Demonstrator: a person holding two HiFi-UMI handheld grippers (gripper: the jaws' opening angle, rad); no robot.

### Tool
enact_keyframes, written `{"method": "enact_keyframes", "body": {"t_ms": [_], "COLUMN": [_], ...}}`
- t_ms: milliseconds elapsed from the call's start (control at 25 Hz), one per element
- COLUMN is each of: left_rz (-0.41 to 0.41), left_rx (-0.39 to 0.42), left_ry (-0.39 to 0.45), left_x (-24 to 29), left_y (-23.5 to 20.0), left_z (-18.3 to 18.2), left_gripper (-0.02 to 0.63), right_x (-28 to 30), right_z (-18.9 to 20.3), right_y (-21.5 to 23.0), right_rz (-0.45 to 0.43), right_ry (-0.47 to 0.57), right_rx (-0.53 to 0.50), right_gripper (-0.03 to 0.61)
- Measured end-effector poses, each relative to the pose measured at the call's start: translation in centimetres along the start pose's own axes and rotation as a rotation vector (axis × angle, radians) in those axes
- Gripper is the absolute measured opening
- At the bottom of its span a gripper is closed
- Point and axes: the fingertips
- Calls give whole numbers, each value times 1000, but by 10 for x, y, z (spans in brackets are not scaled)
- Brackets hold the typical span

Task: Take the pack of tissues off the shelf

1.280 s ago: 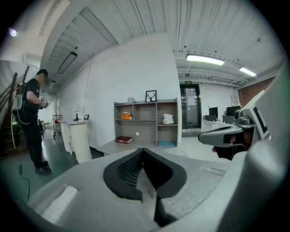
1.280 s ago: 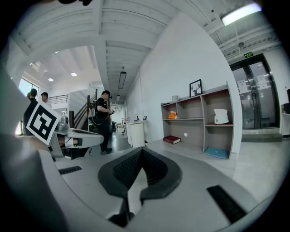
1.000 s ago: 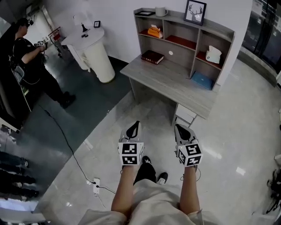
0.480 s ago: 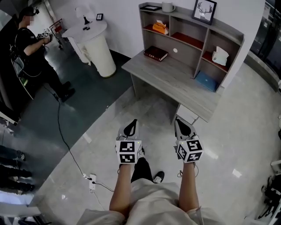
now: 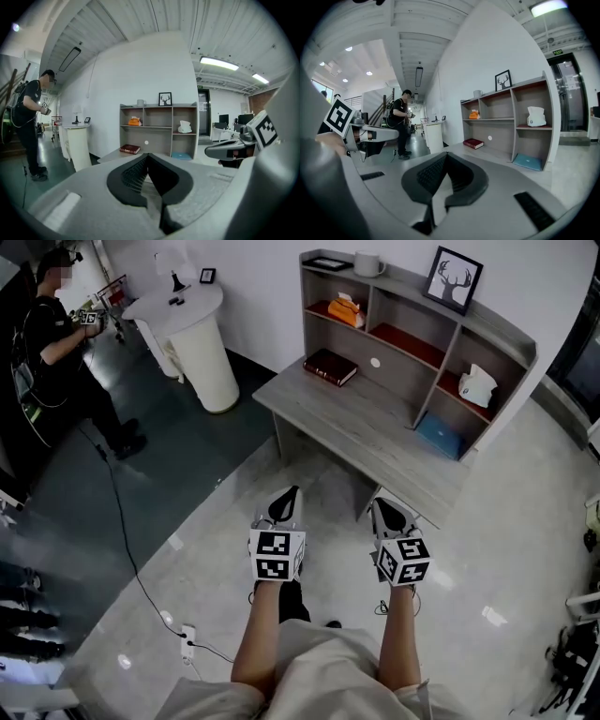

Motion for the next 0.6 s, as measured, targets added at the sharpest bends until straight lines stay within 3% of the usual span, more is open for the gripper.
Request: {"method": "enact_keyframes", "body": {"t_ms": [480,600], "left_rz": [39,40], "left_rx": [-34,-42], "left_ry": [-66,-84], "left_x": [102,117], "left_y": [-61,-79], "left_z": [-11,-11], "left_gripper": [11,11], "right_x": [116,140], "right_z": [-24,-31], "right_y": [12,13], "right_rz": [-69,-85], "right_ry": [-81,-75], "right_rx": [4,55], "right_gripper": [15,15]}}
Point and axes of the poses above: the fingertips, and each gripper's own axes: x forward along the fingers, y to its right, z out of its underside, and after that the axes turned 5 degrees about -y, right-handed
